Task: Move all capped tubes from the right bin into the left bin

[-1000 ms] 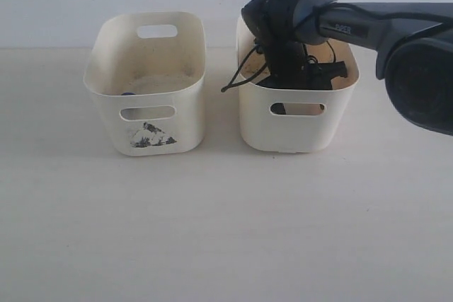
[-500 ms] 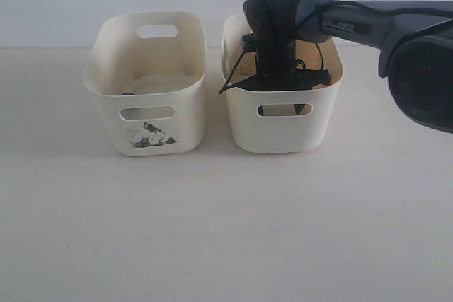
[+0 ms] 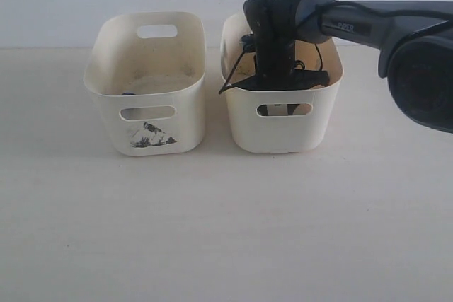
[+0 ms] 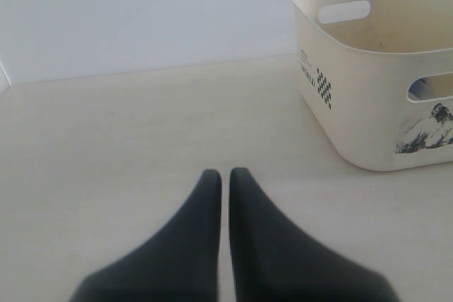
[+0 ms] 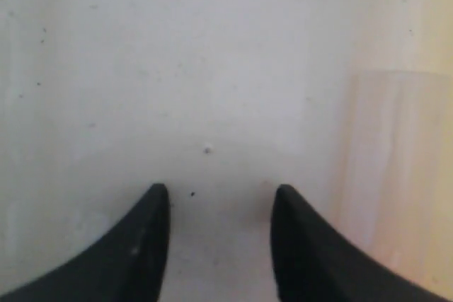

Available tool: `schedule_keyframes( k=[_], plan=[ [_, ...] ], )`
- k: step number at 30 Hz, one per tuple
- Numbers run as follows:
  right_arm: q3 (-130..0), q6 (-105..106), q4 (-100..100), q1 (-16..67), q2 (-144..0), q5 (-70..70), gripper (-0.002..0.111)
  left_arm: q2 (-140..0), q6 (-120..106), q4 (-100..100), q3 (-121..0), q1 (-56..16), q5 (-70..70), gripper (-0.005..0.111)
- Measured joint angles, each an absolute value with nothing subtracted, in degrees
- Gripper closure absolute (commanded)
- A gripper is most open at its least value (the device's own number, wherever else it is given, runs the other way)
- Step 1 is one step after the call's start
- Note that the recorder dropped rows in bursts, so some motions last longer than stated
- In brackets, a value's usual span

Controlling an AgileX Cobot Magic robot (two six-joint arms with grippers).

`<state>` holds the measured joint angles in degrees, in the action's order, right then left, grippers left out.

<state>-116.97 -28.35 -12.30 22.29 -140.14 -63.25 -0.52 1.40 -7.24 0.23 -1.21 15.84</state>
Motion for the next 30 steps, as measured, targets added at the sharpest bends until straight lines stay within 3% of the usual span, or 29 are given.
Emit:
schedule_keyframes(
  k=[1, 2, 30],
  plan=[
    [-117.0, -28.3, -12.3, 22.3, -140.1, -63.2, 0.106, -0.5, 1.4, -7.2, 0.2, -1.2, 15.8, 0.102],
    [-116.9, -28.3, -12.3, 22.3, -140.1, -63.2, 0.108, -0.5, 1.4, -7.2, 0.2, -1.2, 15.8, 0.102],
    [-115.9, -29.1, -17.7, 22.8, -130.5, -58.0, 0.108, -0.5, 1.4, -7.2, 0.2, -1.2, 15.8, 0.102]
  ],
)
